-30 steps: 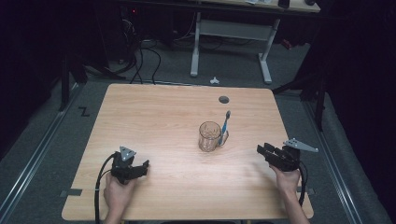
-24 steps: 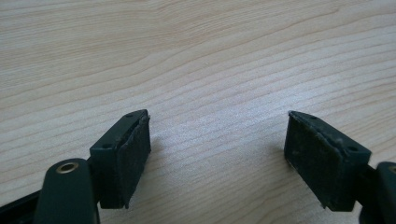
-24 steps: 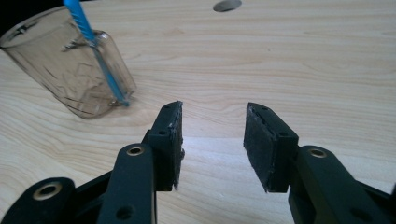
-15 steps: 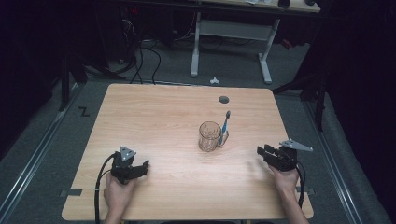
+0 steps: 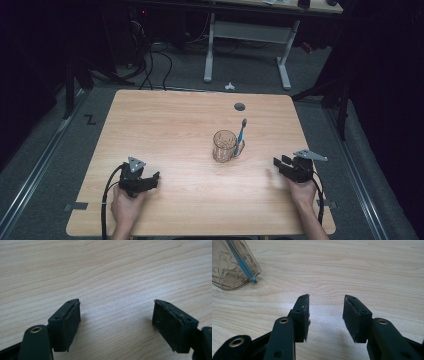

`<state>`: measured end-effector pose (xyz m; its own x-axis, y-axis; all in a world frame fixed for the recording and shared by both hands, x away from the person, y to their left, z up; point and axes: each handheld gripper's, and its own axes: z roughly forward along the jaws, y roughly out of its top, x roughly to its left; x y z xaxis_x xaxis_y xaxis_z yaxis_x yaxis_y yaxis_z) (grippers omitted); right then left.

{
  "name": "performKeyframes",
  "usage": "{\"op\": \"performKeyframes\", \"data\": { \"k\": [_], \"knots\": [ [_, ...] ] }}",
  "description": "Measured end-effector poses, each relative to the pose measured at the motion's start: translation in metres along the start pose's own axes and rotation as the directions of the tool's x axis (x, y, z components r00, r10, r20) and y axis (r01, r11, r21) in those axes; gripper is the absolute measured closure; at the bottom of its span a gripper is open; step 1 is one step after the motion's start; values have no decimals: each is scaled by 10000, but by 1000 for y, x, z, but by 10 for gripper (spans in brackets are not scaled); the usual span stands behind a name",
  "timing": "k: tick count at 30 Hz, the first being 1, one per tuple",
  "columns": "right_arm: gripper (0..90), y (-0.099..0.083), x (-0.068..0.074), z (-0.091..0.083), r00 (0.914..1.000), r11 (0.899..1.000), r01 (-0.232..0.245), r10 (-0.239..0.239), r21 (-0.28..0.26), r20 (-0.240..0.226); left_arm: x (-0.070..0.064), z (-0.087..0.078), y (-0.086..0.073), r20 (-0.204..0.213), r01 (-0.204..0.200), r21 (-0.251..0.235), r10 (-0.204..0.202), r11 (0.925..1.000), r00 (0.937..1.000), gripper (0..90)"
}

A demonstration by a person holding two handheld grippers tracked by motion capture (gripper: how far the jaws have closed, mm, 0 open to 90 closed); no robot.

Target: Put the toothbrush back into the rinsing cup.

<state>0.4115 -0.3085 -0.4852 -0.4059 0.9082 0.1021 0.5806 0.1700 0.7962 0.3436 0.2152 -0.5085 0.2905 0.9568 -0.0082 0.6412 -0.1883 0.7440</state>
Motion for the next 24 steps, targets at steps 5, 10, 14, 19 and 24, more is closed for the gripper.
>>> {"op": "performKeyframes", "data": {
  "k": [5,10,14,19,24],
  "knots": [
    [565,-1,1,4,9999,9998,95,-98,171,137,0,0,0,0,1,0,-1,10000,10000,231],
    [560,-2,0,7,9997,9995,120,-127,303,227,0,0,0,0,2,-1,-2,10000,10000,232],
    [556,-3,1,10,9996,9989,198,-207,435,217,0,0,0,1,1,-1,-1,10000,10000,232],
    [553,-4,1,14,9995,9985,165,-178,517,249,0,0,0,1,3,-2,-3,10000,10000,231],
    [549,-5,3,17,9994,9980,191,-207,595,263,0,0,0,-1,2,-1,-2,10000,10000,232]
  ]
}}
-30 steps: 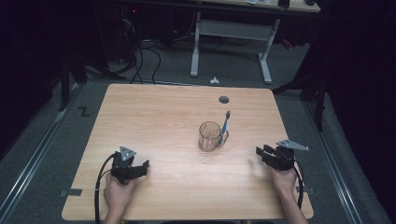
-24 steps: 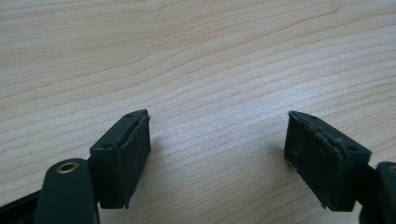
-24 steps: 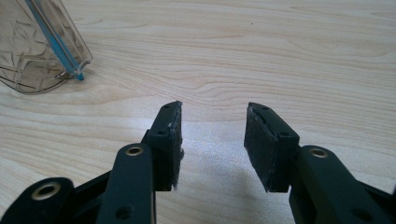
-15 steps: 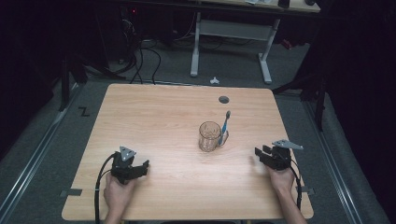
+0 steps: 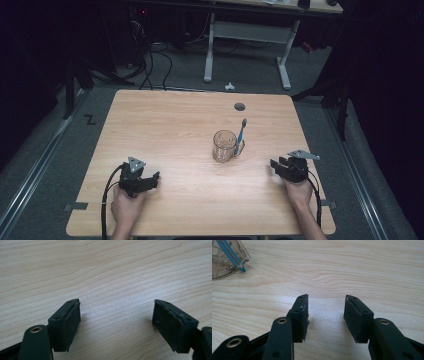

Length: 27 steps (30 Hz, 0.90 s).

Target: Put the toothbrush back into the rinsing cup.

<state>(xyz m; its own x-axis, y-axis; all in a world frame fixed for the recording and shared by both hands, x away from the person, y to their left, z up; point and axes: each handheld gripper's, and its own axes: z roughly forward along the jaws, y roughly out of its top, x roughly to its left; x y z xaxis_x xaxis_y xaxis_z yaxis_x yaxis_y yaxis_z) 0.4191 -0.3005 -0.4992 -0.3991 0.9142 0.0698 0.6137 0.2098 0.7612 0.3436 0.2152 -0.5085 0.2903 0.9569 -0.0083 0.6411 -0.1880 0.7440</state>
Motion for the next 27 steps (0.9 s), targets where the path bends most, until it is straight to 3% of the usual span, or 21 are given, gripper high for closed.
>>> {"op": "performKeyframes", "data": {
  "k": [11,16,27],
  "knots": [
    [520,0,4,3,9995,9994,254,-259,249,190,0,0,0,-4,-1,2,1,10000,10000,232],
    [456,0,10,4,9959,9970,671,-693,399,576,0,0,0,-7,0,0,0,10000,10000,232],
    [408,0,10,5,9962,9973,583,-610,439,618,0,0,0,-15,20,1,-20,10000,10000,231]
  ]
}}
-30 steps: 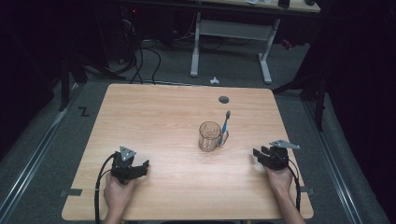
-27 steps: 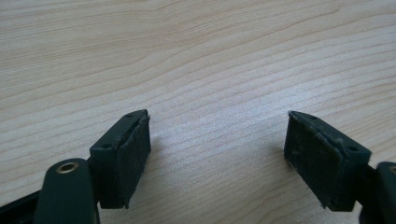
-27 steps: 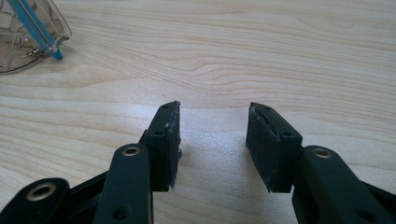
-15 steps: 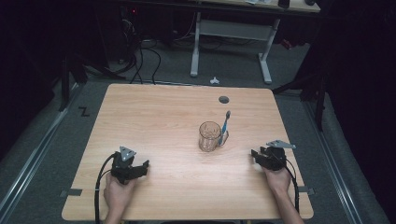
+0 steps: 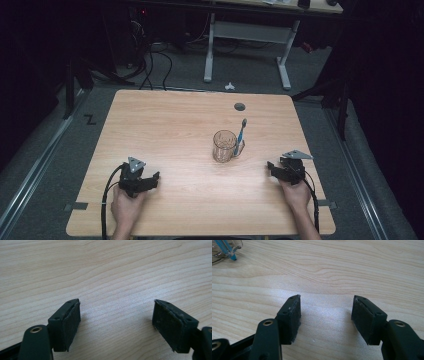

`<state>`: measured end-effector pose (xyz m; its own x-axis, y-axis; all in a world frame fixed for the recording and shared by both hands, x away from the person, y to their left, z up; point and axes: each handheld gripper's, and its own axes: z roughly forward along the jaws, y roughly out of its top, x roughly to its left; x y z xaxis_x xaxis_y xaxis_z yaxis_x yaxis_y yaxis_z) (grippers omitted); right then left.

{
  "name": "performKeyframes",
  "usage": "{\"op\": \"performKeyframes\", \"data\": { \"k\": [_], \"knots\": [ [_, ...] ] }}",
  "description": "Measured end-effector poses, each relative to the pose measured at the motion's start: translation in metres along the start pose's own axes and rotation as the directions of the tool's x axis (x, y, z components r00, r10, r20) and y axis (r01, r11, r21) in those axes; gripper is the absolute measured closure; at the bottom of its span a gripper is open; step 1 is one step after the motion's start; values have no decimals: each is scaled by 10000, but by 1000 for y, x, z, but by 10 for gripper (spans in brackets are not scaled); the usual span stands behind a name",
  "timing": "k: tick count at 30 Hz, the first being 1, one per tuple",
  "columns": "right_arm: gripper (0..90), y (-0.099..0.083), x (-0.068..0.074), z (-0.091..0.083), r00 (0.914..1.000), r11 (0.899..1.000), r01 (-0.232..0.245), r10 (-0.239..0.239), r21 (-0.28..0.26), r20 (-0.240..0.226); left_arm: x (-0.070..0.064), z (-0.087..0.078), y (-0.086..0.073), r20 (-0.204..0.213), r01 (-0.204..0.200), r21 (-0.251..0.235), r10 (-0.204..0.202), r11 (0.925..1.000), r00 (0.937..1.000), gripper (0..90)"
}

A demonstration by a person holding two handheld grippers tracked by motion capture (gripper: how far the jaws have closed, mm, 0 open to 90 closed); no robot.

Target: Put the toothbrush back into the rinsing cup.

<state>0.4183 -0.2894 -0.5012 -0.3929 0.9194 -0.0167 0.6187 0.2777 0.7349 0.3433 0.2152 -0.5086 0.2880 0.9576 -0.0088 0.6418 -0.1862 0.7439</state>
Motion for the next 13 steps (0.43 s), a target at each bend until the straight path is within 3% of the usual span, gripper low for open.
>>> {"op": "performKeyframes", "data": {
  "k": [13],
  "knots": [
    [392,0,0,0,10000,10000,28,-28,19,-53,0,0,0,-4,7,-3,-7,10000,10000,231]
  ]
}}
